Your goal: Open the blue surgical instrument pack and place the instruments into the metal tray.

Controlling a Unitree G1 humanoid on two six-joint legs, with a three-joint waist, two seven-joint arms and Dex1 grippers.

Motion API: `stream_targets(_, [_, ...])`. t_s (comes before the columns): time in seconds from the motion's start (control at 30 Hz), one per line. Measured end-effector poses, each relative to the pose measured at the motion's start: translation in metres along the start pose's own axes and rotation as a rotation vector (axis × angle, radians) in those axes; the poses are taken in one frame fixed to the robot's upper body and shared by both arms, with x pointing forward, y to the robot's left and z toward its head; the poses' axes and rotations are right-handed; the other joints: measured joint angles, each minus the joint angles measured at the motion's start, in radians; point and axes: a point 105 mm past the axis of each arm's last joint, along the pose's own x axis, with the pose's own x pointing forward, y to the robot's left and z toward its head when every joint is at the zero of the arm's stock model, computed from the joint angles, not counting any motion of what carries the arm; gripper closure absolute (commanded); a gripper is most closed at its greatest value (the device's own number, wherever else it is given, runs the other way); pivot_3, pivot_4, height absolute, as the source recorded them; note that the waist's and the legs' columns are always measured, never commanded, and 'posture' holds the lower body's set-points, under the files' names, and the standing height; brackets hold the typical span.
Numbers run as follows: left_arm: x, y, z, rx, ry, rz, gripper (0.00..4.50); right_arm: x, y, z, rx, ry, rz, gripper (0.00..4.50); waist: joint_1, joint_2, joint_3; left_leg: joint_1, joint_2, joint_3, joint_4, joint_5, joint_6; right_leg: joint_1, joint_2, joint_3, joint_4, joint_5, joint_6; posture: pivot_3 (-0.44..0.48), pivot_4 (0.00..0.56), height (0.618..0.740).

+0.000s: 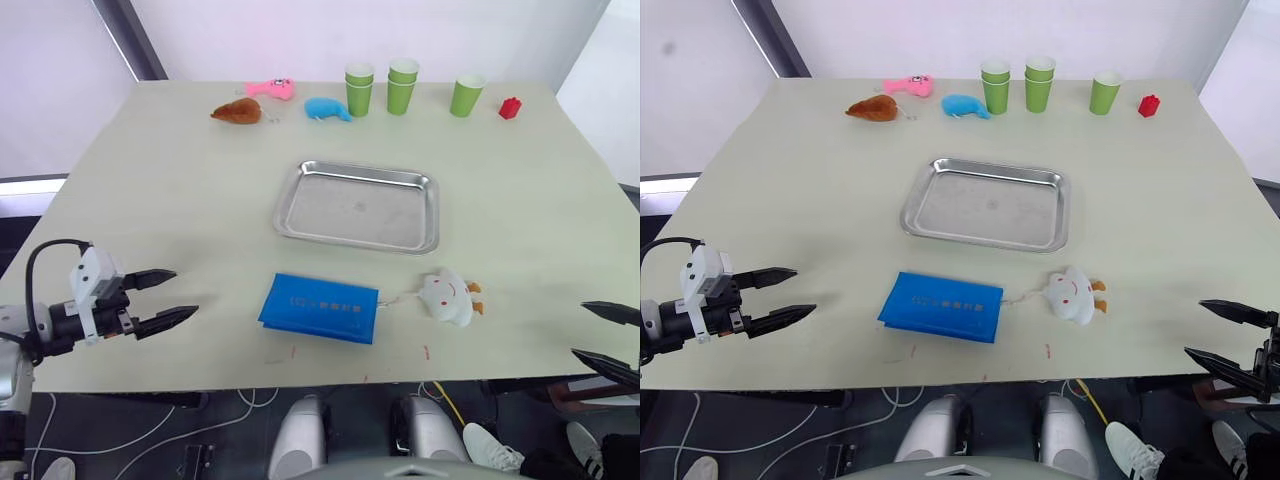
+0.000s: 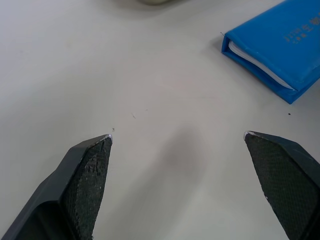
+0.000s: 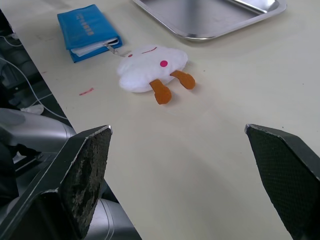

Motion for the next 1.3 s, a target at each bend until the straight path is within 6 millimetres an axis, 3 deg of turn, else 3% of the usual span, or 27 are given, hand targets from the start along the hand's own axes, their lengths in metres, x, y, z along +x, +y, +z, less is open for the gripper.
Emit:
stream_targets(0.3, [0.0,-0.001,-0.002,0.037,0.012,0.005,0.0,0.005,-0.003,0.001,-0.024,-0.007,0.006,0.02,0.008,0.0,0.0,0.0,0.0,0.001,0.0,0.0,0.0,0.0,0.0,0.0,0.0,0.0,0.0,0.0,0.15,0.739])
stream_targets(0.53, [0.004,-0.006,-0.003,0.036,0.025,-0.008,0.0,0.022,0.006,0.004,-0.015,-0.002,0.023,0.02,0.009,0.0,0.0,0.0,0.0,0.001,0.0,0.0,0.0,0.0,0.0,0.0,0.0,0.0,0.0,0.0,0.15,0.739])
stream_targets(0.63, [0.011,-0.011,-0.001,0.029,0.036,-0.034,0.0,0.05,0.022,0.011,-0.028,0.007,0.073,0.02,0.009,0.0,0.0,0.0,0.0,0.0,0.0,0.0,0.0,0.0,0.0,0.0,0.0,0.0,0.0,0.0,0.15,0.739])
stream_targets(0.83, [0.021,-0.02,0.001,0.047,0.036,-0.076,0.0,0.08,0.041,0.018,-0.056,-0.009,0.113,0.02,0.009,0.0,0.0,0.0,0.0,0.001,0.0,0.0,0.0,0.0,0.0,0.001,0.0,0.0,0.0,0.0,0.15,0.739])
stream_targets(0.97, [0.028,-0.027,0.007,0.057,0.007,-0.131,1.06,0.102,0.055,0.024,-0.029,-0.035,0.145,1.09,0.009,0.0,0.0,0.0,0.0,0.0,0.0,0.0,0.0,0.0,0.0,0.0,0.0,0.0,0.0,0.0,0.15,0.739])
stream_targets(1.07, [0.033,-0.031,0.012,0.089,-0.013,-0.186,2.54,0.12,0.063,0.028,-0.002,-0.046,0.164,2.71,0.009,0.0,0.0,0.0,0.0,0.0,0.0,0.0,0.0,0.0,0.0,0.0,0.0,0.0,0.0,0.0,0.15,0.739])
stream_targets(1.1, [0.033,-0.031,0.012,0.09,-0.013,-0.186,2.68,0.12,0.063,0.028,-0.002,-0.046,0.164,2.82,0.009,0.0,0.0,0.0,0.0,0.0,0.0,0.0,0.0,0.0,0.0,0.0,0.0,0.0,0.0,0.0,0.15,0.739])
stream_targets(1.23, [0.047,-0.036,0.018,0.141,-0.044,-0.279,4.42,0.148,0.067,0.028,-0.01,-0.02,0.169,4.49,0.009,0.0,0.0,-0.001,0.0,0.0,0.0,0.0,0.0,-0.001,0.001,0.0,0.0,0.0,0.0,0.0,0.15,0.739])
stream_targets(1.3, [0.053,-0.038,0.017,0.157,-0.046,-0.317,4.42,0.16,0.072,0.025,-0.02,0.004,0.188,4.49,0.009,0.0,0.0,-0.001,0.0,0.0,0.0,0.0,0.0,-0.001,0.001,0.0,0.0,0.0,0.0,0.0,0.15,0.739])
